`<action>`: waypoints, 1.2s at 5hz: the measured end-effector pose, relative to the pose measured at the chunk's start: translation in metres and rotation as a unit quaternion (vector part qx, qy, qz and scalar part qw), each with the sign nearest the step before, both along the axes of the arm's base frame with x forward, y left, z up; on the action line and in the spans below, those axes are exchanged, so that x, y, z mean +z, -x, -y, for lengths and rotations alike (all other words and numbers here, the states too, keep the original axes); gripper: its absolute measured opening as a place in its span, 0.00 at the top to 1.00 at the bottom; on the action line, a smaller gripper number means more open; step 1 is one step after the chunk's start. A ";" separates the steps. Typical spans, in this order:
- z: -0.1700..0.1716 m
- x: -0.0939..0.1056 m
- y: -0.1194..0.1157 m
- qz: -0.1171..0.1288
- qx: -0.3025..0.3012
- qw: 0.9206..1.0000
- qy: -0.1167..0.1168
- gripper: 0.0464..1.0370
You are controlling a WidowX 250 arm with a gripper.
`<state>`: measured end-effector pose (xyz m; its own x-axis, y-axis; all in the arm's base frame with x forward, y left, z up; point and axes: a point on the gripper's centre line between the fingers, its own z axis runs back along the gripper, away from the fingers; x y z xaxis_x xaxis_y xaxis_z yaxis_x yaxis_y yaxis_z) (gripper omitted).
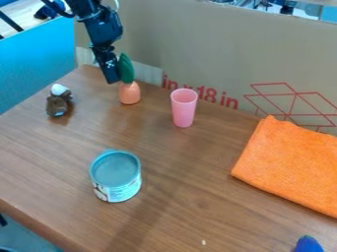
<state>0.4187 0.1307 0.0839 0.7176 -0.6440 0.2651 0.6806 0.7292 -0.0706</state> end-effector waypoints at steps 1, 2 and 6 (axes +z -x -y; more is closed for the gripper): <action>0.004 0.000 -0.001 -0.002 0.000 1.000 0.002 0.04; 0.007 0.003 -0.007 0.017 0.003 1.000 0.011 0.10; 0.022 -0.002 0.004 0.043 0.007 0.998 0.039 0.87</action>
